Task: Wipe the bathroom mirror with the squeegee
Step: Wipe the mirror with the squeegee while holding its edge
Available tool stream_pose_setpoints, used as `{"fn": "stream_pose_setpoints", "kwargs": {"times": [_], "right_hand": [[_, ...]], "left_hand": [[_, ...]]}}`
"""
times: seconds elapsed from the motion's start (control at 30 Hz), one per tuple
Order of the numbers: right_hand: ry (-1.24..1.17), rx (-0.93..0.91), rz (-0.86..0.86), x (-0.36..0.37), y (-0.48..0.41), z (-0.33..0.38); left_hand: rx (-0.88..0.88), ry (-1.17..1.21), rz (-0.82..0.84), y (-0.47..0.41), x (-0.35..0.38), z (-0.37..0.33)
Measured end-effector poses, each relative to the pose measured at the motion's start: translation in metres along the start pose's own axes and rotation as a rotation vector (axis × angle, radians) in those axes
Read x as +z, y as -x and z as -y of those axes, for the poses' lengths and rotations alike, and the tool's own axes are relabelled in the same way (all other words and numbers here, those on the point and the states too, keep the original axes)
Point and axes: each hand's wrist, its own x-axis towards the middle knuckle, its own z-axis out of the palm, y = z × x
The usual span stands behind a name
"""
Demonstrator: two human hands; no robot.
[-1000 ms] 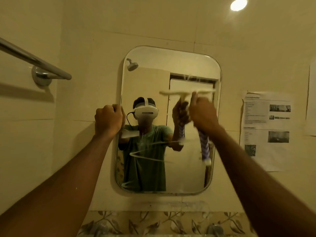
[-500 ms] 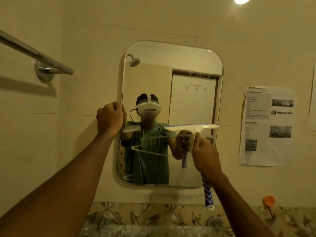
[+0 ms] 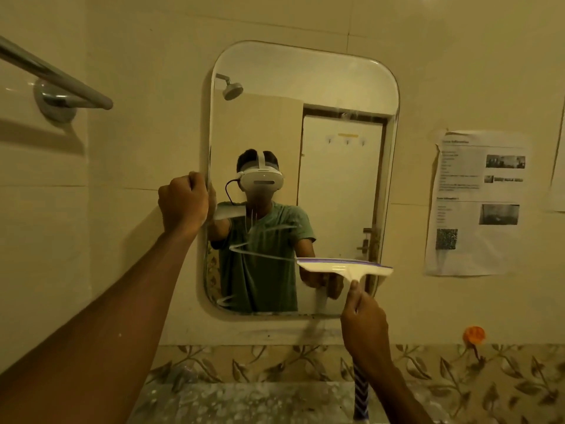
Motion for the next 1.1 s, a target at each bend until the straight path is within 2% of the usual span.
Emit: {"fn": "stream_pose_setpoints", "kwargs": {"times": [0.3, 0.43, 0.6, 0.77, 0.9, 1.1], "right_hand": [[-0.137, -0.162, -0.083, -0.033, -0.097, 0.081], [-0.147, -0.105, -0.073, -0.004, -0.047, 0.043], [-0.076, 0.01, 0.05, 0.006, 0.01, 0.019], [-0.152, -0.134, 0.041, -0.02, -0.061, 0.102], [-0.248, -0.176, 0.047, -0.013, -0.097, 0.165], [-0.195, -0.131, 0.06, 0.042, -0.009, 0.1]], "left_hand": [[0.006, 0.04, 0.018, -0.002, 0.0, 0.006], [-0.001, 0.03, 0.023, -0.001, 0.002, 0.007], [0.011, 0.024, 0.054, -0.001, -0.002, 0.006], [0.02, 0.024, 0.044, -0.001, -0.002, 0.009], [-0.014, 0.132, 0.088, -0.003, -0.005, 0.01], [-0.104, 0.229, 0.231, -0.003, -0.011, 0.009]]}}
